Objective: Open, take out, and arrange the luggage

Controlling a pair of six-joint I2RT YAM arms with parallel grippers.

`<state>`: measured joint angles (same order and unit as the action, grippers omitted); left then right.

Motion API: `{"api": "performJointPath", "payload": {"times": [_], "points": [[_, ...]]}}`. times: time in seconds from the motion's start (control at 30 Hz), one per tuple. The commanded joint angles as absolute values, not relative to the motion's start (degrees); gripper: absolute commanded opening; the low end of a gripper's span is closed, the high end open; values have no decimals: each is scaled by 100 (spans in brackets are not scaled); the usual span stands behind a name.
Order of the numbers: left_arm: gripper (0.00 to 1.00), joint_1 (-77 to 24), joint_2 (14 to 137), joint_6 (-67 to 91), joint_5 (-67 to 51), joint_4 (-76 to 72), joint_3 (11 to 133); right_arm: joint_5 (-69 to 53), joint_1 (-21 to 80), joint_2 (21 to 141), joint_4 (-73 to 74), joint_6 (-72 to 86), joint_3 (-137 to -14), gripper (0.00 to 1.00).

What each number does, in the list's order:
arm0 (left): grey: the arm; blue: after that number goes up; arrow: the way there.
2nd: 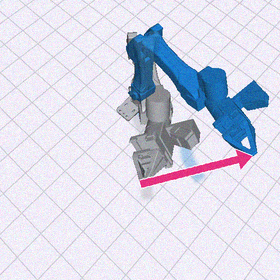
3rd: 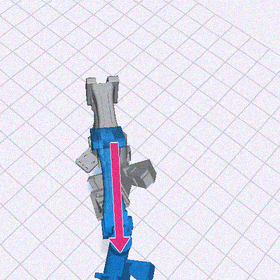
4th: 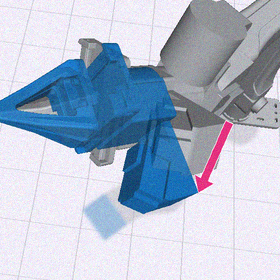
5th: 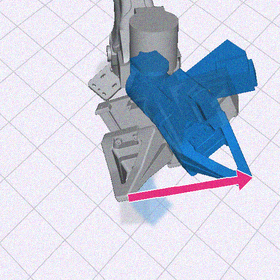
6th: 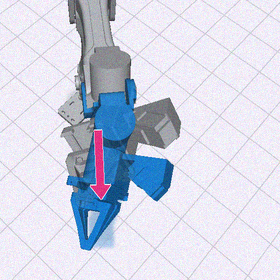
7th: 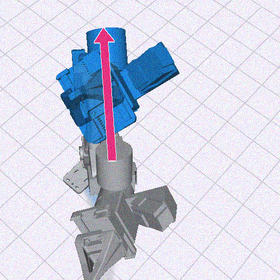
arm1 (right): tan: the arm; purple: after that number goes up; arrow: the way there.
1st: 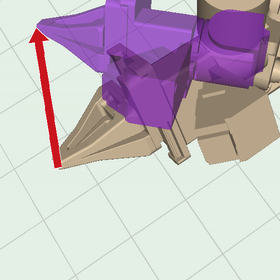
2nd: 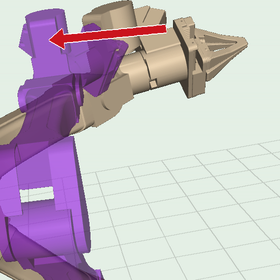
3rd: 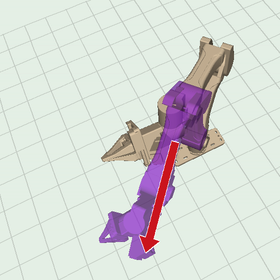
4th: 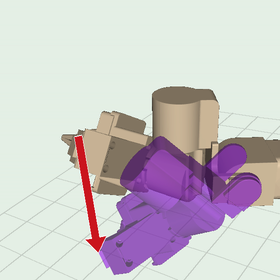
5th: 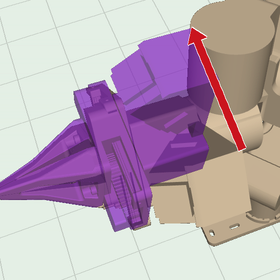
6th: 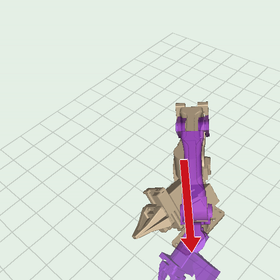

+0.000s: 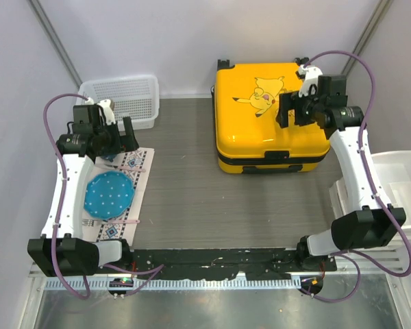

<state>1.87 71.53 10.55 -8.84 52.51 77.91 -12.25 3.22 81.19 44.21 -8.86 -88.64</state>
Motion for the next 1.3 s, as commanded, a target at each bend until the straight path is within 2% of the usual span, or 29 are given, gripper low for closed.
{"api": "performJointPath", "payload": {"times": [0.0, 0.13, 0.23, 0.27, 0.43, 0.63, 0.8, 1.03, 1.27], "points": [[100, 211, 7049, 933, -1096, 4984, 7849, -765, -234, 8603, 4008, -581, -9964, 99], [99, 193, 7084, 756, -1930, 4424, 7797, -695, -1010, 9736, 4358, -80, -11814, 99], [100, 62, 7171, 940, -2504, 3651, 7682, -28, -1283, 10519, 4588, -123, -12819, 99], [99, 62, 7233, 1019, -2548, 3473, 7673, 522, -1327, 10695, 4579, -184, -12997, 99], [100, -685, 7777, 1037, -2558, 2858, 7831, 1080, -1485, 11678, 4527, -710, -13894, 99], [99, -1195, 8349, 985, -2532, 2331, 7788, 1021, -1582, 12278, 4254, -1002, -14027, 99], [99, -1538, 8936, 1097, -1909, 1943, 7865, 624, -1573, 12673, 4166, -1292, -13896, 98], [100, -1556, 9745, 1397, -2109, 1793, 8305, 194, -1485, 13165, 4298, -2039, -13517, 97], [100, -1556, 9896, 1442, -2022, 1793, 8464, -676, -1319, 13359, 4535, -2259, -13474, 97]]}}
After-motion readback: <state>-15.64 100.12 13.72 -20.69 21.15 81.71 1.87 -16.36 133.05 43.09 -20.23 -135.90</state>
